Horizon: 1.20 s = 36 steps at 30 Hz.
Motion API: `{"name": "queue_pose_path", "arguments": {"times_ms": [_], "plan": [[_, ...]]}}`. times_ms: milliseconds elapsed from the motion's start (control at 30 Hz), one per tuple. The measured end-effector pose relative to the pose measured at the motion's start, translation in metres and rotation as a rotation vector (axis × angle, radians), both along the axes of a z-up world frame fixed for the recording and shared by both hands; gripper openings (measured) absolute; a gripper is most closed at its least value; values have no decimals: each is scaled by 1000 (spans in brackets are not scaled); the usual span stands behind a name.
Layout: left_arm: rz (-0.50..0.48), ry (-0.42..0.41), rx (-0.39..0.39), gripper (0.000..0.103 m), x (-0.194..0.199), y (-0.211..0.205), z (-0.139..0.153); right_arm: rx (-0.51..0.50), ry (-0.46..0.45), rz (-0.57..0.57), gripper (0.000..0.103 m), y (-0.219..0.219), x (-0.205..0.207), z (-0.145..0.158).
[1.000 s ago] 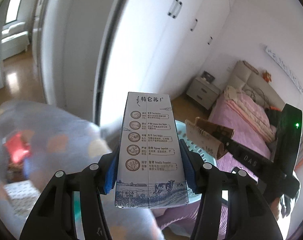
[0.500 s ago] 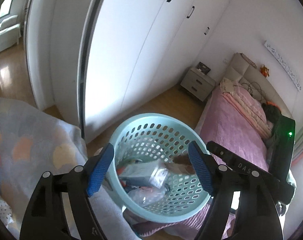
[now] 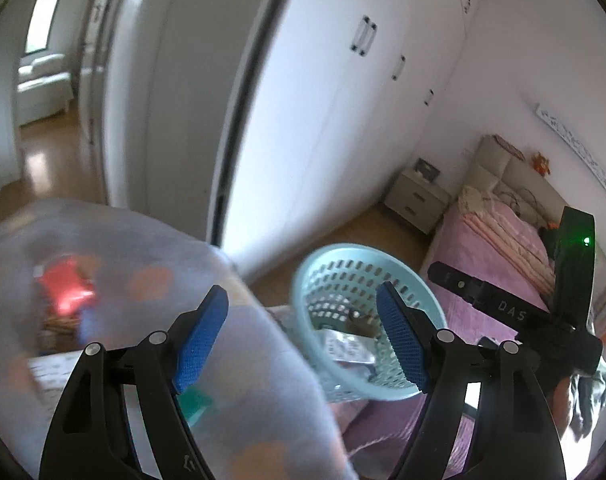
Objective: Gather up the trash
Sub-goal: 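Carry the white carton and cardboard over the green basket and release both, then grasp the red bag with the right tool while the left tool grasps the white patterned paper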
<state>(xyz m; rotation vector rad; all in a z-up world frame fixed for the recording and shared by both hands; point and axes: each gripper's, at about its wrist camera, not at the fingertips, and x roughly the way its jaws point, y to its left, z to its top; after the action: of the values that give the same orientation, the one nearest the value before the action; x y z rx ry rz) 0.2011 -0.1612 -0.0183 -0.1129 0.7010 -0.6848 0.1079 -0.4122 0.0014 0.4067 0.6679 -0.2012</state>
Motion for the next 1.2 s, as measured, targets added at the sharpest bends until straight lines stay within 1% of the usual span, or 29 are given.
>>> {"name": "queue_pose_path", "arguments": {"times_ms": [133,167,267,333,433,567,733,833,867,933,1067,1167,1200], "plan": [[75,-18,1,75,-5,45,5,-30,-9,70,56,34,6,7],[107,-23,5,75,-5,61,5,-41,-7,95,56,45,8,6],[175,-27,23,75,-2,91,5,-54,1,157,56,73,16,4],[218,-10,16,75,3,117,0,-51,8,197,56,89,20,-1],[262,19,22,75,13,144,-6,-53,26,248,56,117,27,-11],[294,72,66,75,29,170,-28,-50,58,291,58,145,35,-25],[251,147,76,75,49,188,-61,-34,108,324,58,157,47,-46],[214,165,77,75,54,186,-75,-35,117,341,58,166,57,-47],[189,168,74,75,57,184,-79,-37,114,355,58,172,63,-45],[175,179,77,75,59,180,-88,-37,105,392,58,184,75,-39],[131,187,73,75,60,176,-99,-35,75,467,58,210,105,-28],[97,186,50,73,55,176,-97,-40,79,509,58,231,130,-27],[90,189,56,73,56,175,-99,-39,87,521,58,236,137,-30]]}}
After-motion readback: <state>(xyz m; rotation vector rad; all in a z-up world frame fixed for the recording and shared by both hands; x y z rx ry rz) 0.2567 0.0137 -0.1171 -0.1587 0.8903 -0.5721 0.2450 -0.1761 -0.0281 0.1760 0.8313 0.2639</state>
